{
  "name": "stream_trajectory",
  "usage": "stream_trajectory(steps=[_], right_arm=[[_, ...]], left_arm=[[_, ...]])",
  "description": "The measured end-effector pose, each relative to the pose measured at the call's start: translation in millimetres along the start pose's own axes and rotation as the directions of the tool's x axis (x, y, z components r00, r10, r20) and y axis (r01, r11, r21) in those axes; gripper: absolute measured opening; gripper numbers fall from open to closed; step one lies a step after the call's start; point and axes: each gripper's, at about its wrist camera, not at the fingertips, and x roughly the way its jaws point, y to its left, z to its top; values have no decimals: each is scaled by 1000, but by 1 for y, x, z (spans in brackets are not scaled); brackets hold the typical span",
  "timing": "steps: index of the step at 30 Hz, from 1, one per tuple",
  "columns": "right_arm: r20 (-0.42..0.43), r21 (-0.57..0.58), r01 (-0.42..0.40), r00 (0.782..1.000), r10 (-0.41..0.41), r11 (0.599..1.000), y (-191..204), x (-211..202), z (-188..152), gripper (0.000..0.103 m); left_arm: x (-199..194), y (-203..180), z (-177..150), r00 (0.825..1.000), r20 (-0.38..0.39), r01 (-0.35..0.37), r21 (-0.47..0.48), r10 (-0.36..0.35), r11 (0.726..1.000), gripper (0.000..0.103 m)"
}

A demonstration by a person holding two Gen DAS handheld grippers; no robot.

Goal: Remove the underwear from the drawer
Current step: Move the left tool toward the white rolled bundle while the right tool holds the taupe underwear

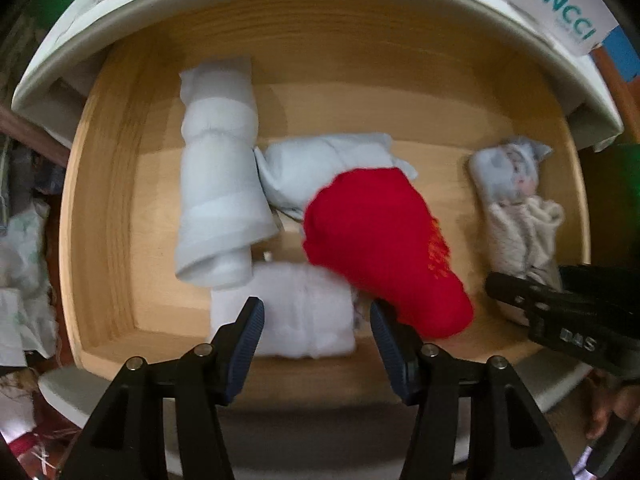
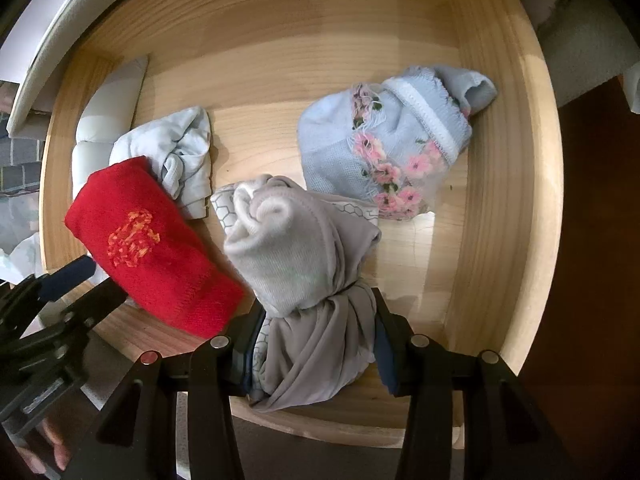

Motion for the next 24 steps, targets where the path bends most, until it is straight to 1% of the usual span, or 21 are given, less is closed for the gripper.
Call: stream_trajectory(steps=[2, 6, 11, 16, 18, 19, 21, 24], right_arm=[[1, 3, -8, 1000, 8, 1000, -1, -1, 0, 43], [1, 9, -24, 1000, 24, 1000, -4, -1, 1, 43], [0, 11, -30, 1000, 30, 999, -6, 0, 3, 43], [1, 16, -34, 999, 34, 999, -6, 1, 4, 43], [2, 16, -34, 999, 34, 999, -6, 1, 4, 43], [1, 16, -34, 999, 34, 999, -6, 1, 4, 43], [1, 18, -35, 999, 35, 999, -7, 0, 4, 43], [1, 17, -35, 999, 35, 999, -7, 0, 4, 43]], left_arm=[[4, 2, 3, 1000, -10, -21, -4, 21, 1000, 57], [9, 16, 6, 999, -19, -26, -21, 26, 999, 65], [12, 37, 8, 998, -33, -55, -54, 53, 997, 69], [12, 60, 11, 998, -45, -53, -90, 50, 994, 72], [13, 68, 11, 998, -46, -51, -106, 47, 993, 76], [13, 62, 13, 998, -50, -49, -120, 43, 992, 76], [11, 69, 12, 998, -56, -39, -139, 31, 990, 78], [13, 71, 10, 997, -65, -43, -153, 33, 987, 80]])
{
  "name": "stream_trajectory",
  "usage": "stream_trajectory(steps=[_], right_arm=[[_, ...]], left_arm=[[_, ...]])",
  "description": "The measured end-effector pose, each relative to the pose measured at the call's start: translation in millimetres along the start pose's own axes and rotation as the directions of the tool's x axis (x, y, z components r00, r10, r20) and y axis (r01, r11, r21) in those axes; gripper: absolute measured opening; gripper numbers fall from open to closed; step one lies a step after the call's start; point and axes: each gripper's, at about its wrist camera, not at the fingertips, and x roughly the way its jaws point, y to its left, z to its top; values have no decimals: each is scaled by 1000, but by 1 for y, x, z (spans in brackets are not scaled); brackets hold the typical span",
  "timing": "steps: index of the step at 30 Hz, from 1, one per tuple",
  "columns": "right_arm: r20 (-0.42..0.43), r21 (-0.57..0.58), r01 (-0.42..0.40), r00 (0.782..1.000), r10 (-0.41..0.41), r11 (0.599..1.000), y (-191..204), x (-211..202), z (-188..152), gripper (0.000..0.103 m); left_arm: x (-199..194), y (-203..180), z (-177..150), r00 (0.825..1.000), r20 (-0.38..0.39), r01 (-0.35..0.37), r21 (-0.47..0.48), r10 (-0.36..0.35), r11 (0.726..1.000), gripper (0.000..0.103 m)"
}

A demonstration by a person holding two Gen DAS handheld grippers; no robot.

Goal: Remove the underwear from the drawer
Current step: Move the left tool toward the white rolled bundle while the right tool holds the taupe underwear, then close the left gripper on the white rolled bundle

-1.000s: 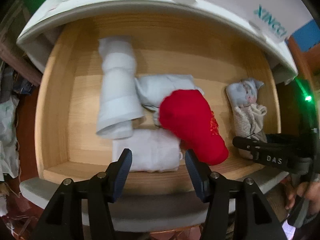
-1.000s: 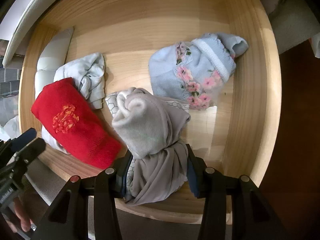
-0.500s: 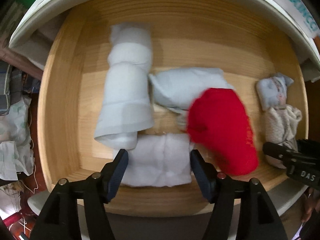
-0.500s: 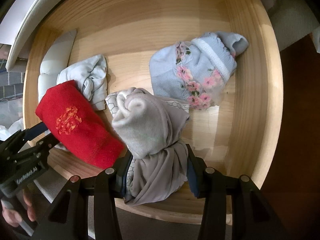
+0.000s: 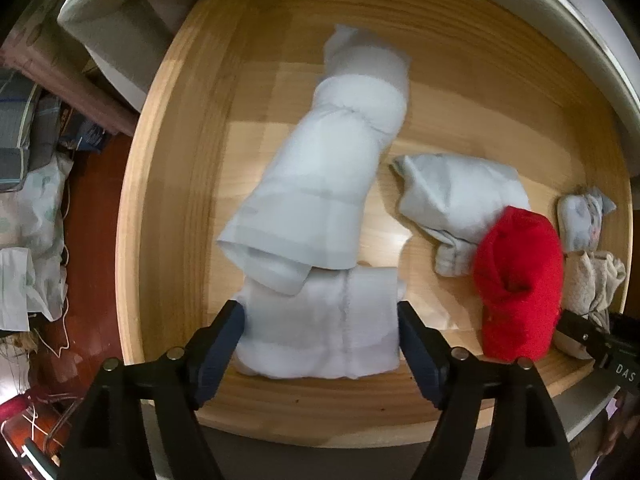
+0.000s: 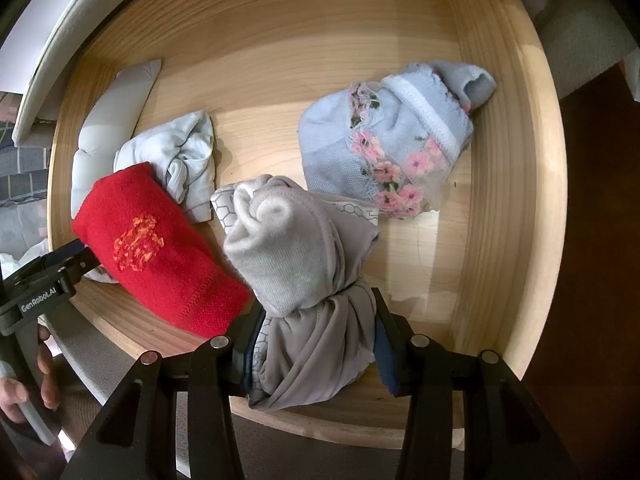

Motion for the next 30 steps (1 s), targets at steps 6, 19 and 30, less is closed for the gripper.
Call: stream_trajectory(steps=[6, 19, 30], right_arm=[[0, 0, 0, 1000, 0, 1000, 0, 0, 0, 43], [-1, 2, -3, 1000, 3, 1000, -2, -2, 1, 43], [-2, 3, -6, 1000, 6, 1000, -3, -2, 1, 43]], left_arm=[[12, -18, 4, 1000, -18, -23, 18, 23, 1000, 81], [17, -15, 11, 1000, -24, -19, 24, 19, 1000, 76], [1, -2, 8, 1000, 15, 14, 19, -14, 1000, 52]])
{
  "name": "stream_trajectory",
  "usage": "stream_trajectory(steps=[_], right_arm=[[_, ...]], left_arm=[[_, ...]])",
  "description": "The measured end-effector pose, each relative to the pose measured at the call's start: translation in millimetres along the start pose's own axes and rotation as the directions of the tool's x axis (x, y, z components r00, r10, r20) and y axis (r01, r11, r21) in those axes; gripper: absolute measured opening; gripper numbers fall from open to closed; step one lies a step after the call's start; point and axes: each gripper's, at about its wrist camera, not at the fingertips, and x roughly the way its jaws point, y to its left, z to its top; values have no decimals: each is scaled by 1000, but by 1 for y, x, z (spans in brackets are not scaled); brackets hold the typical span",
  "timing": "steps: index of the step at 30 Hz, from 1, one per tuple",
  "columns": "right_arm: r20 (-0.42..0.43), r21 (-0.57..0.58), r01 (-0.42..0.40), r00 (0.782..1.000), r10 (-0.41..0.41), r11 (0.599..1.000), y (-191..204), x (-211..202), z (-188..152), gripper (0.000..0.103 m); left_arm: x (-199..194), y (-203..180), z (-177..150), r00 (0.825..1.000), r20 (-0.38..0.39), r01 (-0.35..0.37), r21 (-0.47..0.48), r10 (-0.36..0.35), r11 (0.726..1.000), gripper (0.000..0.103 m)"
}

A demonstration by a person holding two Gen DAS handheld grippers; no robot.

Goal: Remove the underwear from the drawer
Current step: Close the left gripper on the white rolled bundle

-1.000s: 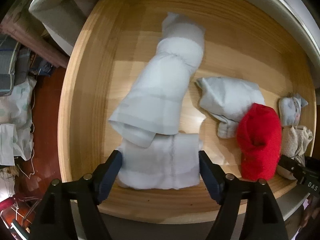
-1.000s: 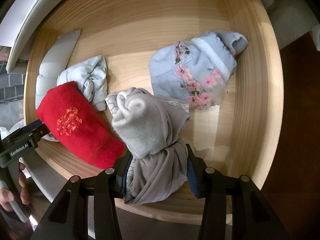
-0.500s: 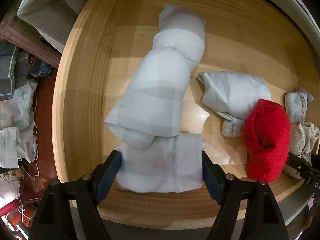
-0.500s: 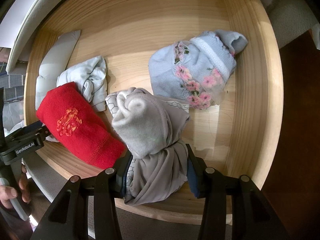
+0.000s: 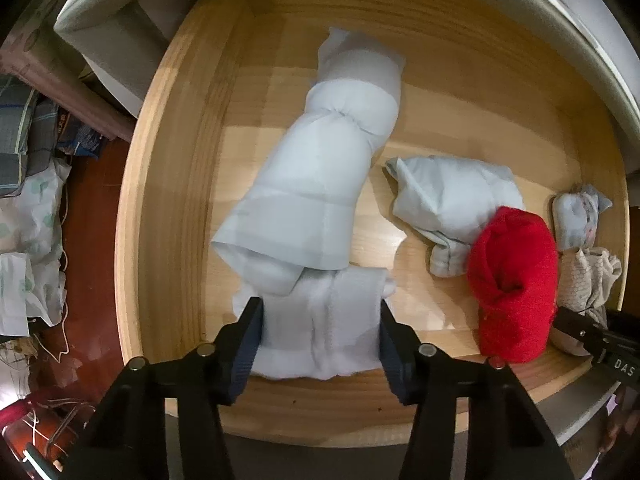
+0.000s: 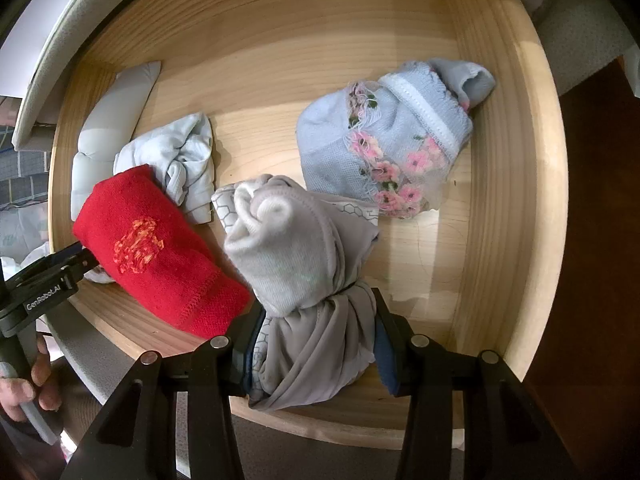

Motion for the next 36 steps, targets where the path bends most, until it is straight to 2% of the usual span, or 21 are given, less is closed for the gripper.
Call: stream_trajectory(steps=[6, 20, 26, 36], right_arm=[[0, 0, -2, 1000, 2, 1000, -1, -1, 0, 43], [-2, -1, -2, 1000, 2, 1000, -2, -1, 1, 43], [-2, -1, -2, 1000, 2, 1000, -2, -1, 2, 43], [-5, -2, 2, 1000, -2, 1000, -3, 0, 1, 43]], left_arm=[[-11, 6, -7, 1000, 18, 23, -9, -23, 1000, 48], [-43, 18, -20, 995, 67, 74, -13, -73, 997, 47], [-54, 25, -24, 993, 94, 70, -4, -70, 998, 47], [-96, 21, -26, 982, 175, 71, 36, -76, 997, 47]])
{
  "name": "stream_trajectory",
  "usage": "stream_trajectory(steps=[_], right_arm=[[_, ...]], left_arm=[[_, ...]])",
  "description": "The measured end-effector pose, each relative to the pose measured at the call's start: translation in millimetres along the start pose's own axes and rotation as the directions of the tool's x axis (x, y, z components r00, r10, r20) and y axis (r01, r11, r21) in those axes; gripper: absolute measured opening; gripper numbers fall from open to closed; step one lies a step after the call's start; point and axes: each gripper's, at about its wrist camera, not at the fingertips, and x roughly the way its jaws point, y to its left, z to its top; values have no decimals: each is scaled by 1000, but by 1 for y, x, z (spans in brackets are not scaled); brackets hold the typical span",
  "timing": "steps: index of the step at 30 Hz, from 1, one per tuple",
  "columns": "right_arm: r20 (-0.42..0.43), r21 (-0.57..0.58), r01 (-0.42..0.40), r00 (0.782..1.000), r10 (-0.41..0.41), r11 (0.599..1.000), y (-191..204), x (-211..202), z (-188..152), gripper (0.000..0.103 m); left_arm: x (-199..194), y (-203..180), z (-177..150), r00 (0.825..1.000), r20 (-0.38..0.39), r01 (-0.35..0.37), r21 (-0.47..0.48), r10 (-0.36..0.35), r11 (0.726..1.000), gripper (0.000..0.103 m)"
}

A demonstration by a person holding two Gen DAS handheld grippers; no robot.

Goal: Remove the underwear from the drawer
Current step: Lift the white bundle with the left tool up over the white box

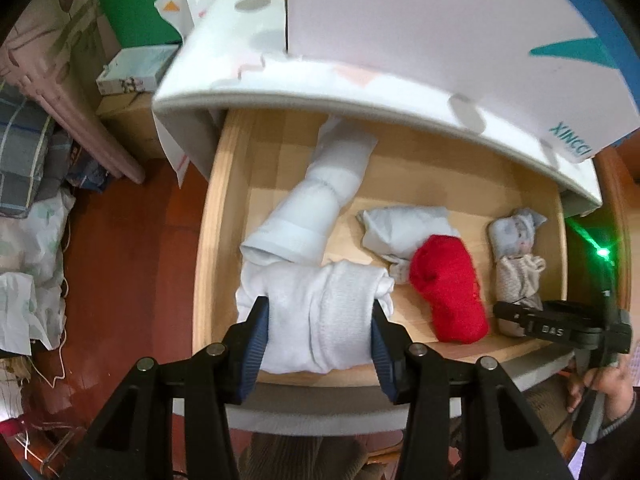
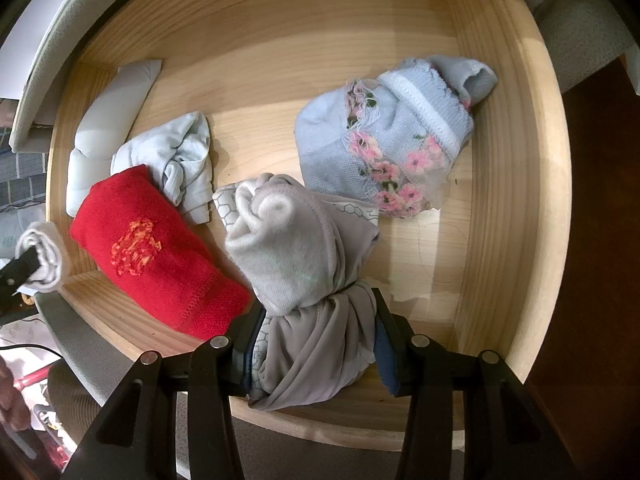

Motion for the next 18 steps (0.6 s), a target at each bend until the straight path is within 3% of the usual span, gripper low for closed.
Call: stream_trajectory(steps=[8, 18], right_arm=[[2, 6, 19, 1000, -19, 1000, 4, 4, 0, 42], [7, -27, 154, 988, -154, 988, 24, 9, -6, 41]], left_arm=[[-36, 3, 6, 998, 65, 8, 6, -8, 1000, 47], [-67, 8, 11, 992, 122, 25, -2, -24, 1000, 47]])
